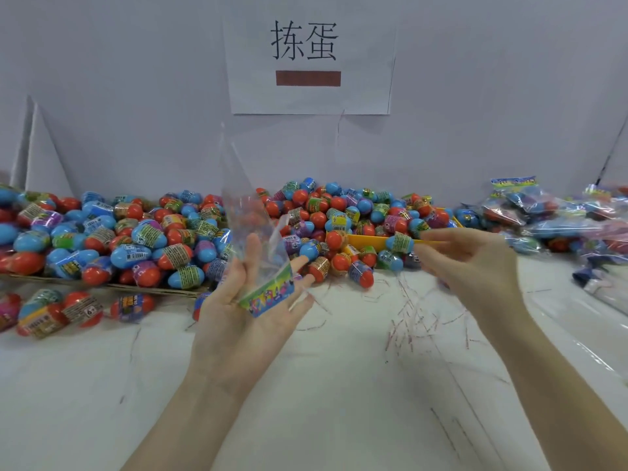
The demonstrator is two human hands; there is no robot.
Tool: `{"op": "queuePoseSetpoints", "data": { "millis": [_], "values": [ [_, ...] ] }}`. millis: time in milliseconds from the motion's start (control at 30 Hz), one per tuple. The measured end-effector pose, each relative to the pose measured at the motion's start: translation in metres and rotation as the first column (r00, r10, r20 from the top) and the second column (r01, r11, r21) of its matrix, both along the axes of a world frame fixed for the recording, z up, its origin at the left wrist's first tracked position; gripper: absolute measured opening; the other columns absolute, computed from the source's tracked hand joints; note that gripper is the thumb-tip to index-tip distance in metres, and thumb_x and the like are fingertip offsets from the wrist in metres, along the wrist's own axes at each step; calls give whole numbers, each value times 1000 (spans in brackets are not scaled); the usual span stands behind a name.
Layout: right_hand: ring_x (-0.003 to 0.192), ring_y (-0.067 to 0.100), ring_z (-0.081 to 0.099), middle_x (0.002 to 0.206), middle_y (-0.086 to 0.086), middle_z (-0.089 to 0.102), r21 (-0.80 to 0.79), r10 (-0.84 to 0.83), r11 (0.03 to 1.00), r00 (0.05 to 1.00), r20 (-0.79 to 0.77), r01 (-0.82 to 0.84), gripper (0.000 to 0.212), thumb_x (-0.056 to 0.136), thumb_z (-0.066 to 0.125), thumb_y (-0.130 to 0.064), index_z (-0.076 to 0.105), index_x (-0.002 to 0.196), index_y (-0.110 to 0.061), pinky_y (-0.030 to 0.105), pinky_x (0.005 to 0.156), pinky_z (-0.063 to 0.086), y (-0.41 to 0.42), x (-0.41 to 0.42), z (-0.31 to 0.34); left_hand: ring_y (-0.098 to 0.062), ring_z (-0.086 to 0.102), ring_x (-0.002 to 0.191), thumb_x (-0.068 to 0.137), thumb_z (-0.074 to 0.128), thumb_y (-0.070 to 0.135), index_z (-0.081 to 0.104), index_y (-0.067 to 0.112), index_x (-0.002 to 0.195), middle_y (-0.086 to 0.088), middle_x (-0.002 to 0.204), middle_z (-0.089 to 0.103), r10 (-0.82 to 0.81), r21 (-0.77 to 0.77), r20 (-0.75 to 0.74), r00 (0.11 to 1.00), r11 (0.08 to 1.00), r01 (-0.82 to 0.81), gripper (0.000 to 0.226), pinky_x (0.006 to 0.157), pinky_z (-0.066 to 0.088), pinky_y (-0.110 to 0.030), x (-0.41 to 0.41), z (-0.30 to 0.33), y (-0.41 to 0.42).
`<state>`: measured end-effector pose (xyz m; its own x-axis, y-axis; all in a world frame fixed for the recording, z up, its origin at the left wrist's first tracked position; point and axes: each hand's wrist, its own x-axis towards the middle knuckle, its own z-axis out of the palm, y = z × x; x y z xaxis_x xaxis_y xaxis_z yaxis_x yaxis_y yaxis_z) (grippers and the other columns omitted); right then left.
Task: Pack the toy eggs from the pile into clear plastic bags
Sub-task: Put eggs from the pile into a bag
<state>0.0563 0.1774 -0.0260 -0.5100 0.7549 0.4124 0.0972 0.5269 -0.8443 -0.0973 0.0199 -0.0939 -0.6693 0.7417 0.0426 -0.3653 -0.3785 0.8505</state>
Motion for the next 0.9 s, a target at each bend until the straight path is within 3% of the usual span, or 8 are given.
{"op": "queuePoseSetpoints", "data": {
  "millis": [67, 167, 333, 500, 667, 800, 833, 900],
  "values": [
    [85, -2, 60, 91, -21, 62, 87, 189, 977, 980, 61, -193, 27, 71, 66, -45, 61, 97, -40, 10, 67, 47, -21, -12, -1, -32, 60, 111, 87, 46, 44, 64, 32, 108, -21, 124, 59, -106, 97, 155, 982, 991, 92, 31, 88, 47, -46, 0, -4, 2],
    [97, -10, 49, 100, -29, 56, 167, 413, 878, 886, 210, -449, 41, 66, 61, -56, 63, 104, -42, 7, 74, 37, -55, -26, -16, -33, 53, 121, 81, 58, 49, 56, 24, 126, -23, 138, 46, -161, 120, 295, 942, 984, 131, 51, 92, 50, -44, 2, 0, 4],
    [88, 0, 54, 89, -18, 62, 158, 352, 917, 928, 120, -368, 18, 73, 74, -26, 74, 91, -29, 8, 69, 37, -51, -31, -26, -50, 34, 129, 92, 55, 33, 65, 20, 116, -33, 144, 26, -477, 438, 273, 836, 835, 334, 29, 97, 40, -56, 8, 4, -7],
    [80, 11, 50, 78, -14, 59, 421, 250, 856, 953, 172, -301, 11, 73, 73, -19, 77, 84, -19, 30, 71, 44, -39, -29, -24, -39, 1, 138, 100, 24, 40, 57, 18, 127, -30, 144, 12, -435, 363, 221, 873, 867, 340, 48, 115, 15, -48, 16, 13, -11],
    [84, 15, 50, 83, -1, 61, 444, -49, 888, 937, 347, -118, 25, 82, 64, -2, 71, 104, -13, 22, 74, 38, 5, -10, -8, -32, 60, 112, 75, 65, 33, 73, 25, 95, -21, 123, 60, -184, 331, 283, 941, 940, 84, 23, 88, 52, -48, 18, 17, -13],
    [106, 18, 53, 123, 0, 57, 245, -153, 959, 472, 868, -140, 43, 95, 46, -14, 39, 137, -22, 37, 95, 45, 32, 8, -7, -22, 63, 108, 78, 50, 29, 77, 17, 67, -7, 105, 71, 33, 159, 279, 960, 984, -80, 32, 97, 43, -41, 25, 26, -11],
    [95, 16, 57, 114, 1, 62, 283, -200, 953, 477, 856, -109, 32, 96, 44, -28, 49, 127, -20, 36, 85, 48, 35, 11, -7, -21, 65, 105, 78, 50, 30, 77, 18, 67, -5, 103, 72, 40, 126, 252, 967, 989, -73, 32, 95, 43, -40, 27, 28, -11],
    [70, 14, 58, 79, -2, 67, 252, -237, 963, 763, 601, 101, 54, 89, 33, -57, 69, 86, -17, 29, 62, 44, 37, 15, -2, -16, 68, 95, 76, 50, 33, 78, 21, 67, 0, 99, 73, 36, 79, 176, 984, 996, -51, 32, 85, 45, -36, 32, 30, -11]
  ]
}}
